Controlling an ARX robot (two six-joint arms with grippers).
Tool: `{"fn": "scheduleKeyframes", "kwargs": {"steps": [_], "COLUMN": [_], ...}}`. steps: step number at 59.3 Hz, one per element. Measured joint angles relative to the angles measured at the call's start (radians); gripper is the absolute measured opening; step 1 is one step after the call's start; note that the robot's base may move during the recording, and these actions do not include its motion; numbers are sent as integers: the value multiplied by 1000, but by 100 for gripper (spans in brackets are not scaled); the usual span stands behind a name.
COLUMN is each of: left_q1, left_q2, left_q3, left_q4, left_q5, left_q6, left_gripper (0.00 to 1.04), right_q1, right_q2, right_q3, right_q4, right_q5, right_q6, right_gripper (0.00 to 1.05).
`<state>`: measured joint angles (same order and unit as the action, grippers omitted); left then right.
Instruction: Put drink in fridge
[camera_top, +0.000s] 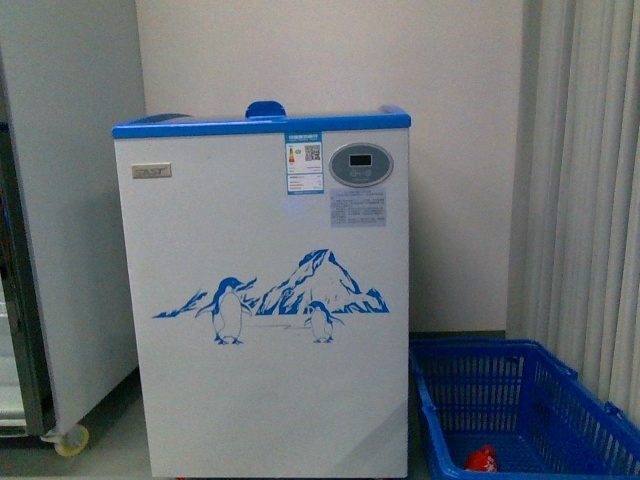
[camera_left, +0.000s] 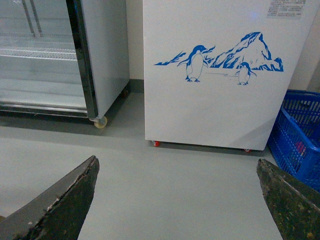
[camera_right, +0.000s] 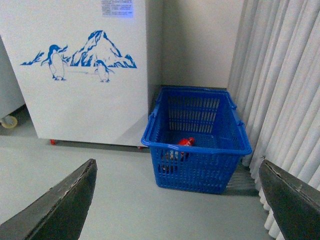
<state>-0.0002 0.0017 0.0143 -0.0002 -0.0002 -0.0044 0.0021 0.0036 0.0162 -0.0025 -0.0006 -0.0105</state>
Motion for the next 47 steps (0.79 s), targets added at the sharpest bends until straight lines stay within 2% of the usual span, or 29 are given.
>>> {"fn": "scheduleKeyframes", "kwargs": {"steps": [47], "left_q1": [0], "left_q2": [0], "left_q3": [0], "left_q4": [0], "left_q5": [0], "left_q6": [0], "left_gripper": [97], "right_q1": [0], "right_q2": [0], "right_q3": [0], "right_q4": [0], "right_q5": [0], "right_q6": [0], "right_gripper": [97]}}
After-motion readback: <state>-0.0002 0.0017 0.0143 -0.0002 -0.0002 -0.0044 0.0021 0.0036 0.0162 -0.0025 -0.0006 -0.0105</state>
